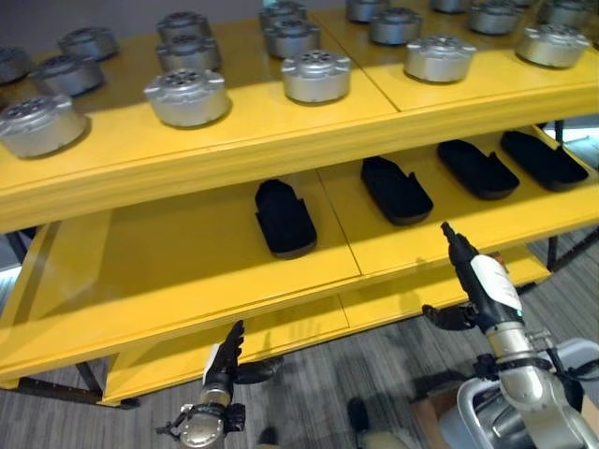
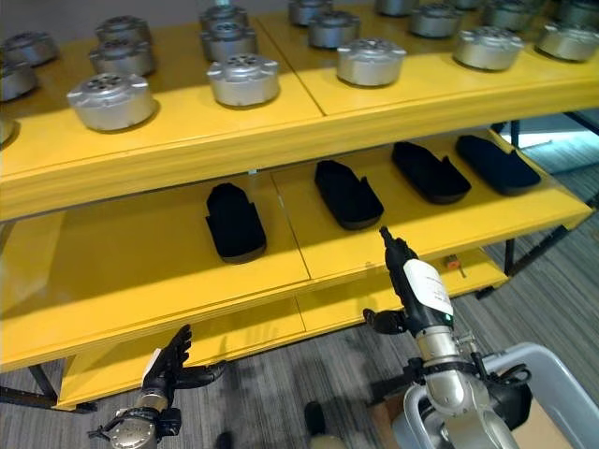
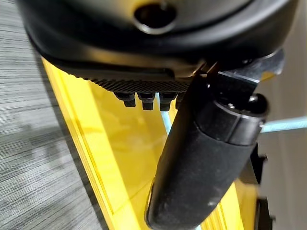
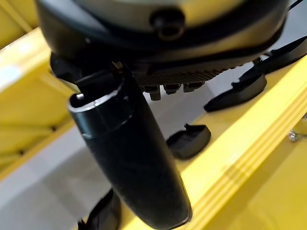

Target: Move parts from the plastic box to the shelf.

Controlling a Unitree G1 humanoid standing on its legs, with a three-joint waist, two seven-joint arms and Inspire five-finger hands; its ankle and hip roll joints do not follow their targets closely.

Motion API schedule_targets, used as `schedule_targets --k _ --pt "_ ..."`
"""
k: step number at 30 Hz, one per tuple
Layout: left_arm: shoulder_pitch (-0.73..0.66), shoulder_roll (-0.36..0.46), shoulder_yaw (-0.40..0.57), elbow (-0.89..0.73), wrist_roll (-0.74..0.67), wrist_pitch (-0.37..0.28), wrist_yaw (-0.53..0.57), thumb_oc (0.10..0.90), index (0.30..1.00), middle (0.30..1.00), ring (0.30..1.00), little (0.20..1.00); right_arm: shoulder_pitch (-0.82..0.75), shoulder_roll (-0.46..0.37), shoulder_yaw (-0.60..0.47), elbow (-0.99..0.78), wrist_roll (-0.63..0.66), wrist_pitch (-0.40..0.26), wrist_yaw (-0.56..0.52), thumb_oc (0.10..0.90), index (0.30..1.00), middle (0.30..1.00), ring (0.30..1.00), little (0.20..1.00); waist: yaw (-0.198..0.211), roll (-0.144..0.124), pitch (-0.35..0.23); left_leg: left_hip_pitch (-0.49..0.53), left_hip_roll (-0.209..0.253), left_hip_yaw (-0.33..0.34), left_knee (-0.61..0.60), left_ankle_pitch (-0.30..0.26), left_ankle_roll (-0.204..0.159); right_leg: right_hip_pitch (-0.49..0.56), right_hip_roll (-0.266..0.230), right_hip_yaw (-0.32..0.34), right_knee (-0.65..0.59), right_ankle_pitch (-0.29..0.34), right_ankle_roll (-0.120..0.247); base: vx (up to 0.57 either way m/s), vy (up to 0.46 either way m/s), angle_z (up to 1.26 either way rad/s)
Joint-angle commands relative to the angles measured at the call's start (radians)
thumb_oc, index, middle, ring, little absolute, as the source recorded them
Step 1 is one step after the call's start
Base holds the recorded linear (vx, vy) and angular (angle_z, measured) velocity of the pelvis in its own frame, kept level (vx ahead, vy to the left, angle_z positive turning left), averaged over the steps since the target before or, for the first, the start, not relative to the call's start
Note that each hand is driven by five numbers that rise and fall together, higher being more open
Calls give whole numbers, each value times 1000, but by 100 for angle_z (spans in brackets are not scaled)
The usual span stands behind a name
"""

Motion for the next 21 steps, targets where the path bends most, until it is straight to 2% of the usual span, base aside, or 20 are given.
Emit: schedule_targets --k 1,5,6,11,16,18,19,20,21 --pt "-38 63 67 -93 28 -87 14 900 1000 1000 1000 1000 -89 4 -2 -57 33 -71 -32 900 1000 1000 1000 1000 20 -15 -14 -12 76 20 -31 74 -28 119 79 -16 14 -99 27 13 110 -94" --pt "-43 71 47 -90 37 -85 9 900 1000 1000 1000 1000 -51 29 -26 -69 59 -66 -24 900 1000 1000 1000 1000 -1 -9 -39 29 96 71 -85 77 -16 132 70 -1 -2 -96 42 51 149 -65" --pt "-40 80 47 -89 38 -86 11 900 1000 1000 1000 1000 -46 31 -28 -71 63 -63 -17 900 1000 1000 1000 1000 -6 -8 -45 56 101 97 -120 79 -3 127 71 21 11 -95 50 29 179 -44" --pt "-40 89 49 -91 40 -85 18 900 1000 1000 1000 1000 -37 47 -26 -73 58 -59 -11 900 1000 1000 1000 1000 -25 -6 -48 96 105 161 -174 82 12 101 70 66 39 -89 70 -7 124 -43" --pt "-47 100 33 -94 51 -86 13 900 1000 1000 1000 1000 -18 60 -33 -73 48 -56 -13 900 1000 1000 1000 1000 -49 1 -43 109 98 211 -196 80 22 70 71 100 62 -82 89 -26 95 -30" --pt "-61 115 24 -99 59 -90 19 900 1000 1000 1000 1000 -27 67 -27 -75 32 -57 -21 900 1000 1000 1000 1000 -78 8 -14 101 93 266 -197 73 35 12 80 156 94 -63 117 -169 168 -34" --pt "-72 125 28 -100 55 -92 31 900 1000 1000 1000 1000 -55 65 -10 -70 21 -57 -30 900 1000 1000 1000 1000 -60 11 6 84 103 299 -180 67 36 -28 69 102 132 -66 121 -206 86 -59" --pt "-74 125 29 -99 55 -92 31 900 1000 1000 1000 1000 -58 66 -8 -68 20 -57 -31 900 1000 1000 1000 1000 -58 9 6 78 103 302 -177 70 35 -35 70 106 135 -63 121 -192 -8 -112" --pt "-81 135 41 -102 42 -91 42 900 1000 1000 1000 1000 -87 63 9 -63 12 -54 -35 900 1000 1000 1000 1000 -24 17 22 57 119 335 -156 62 32 -60 23 -46 166 -86 109 -199 -1 -178"
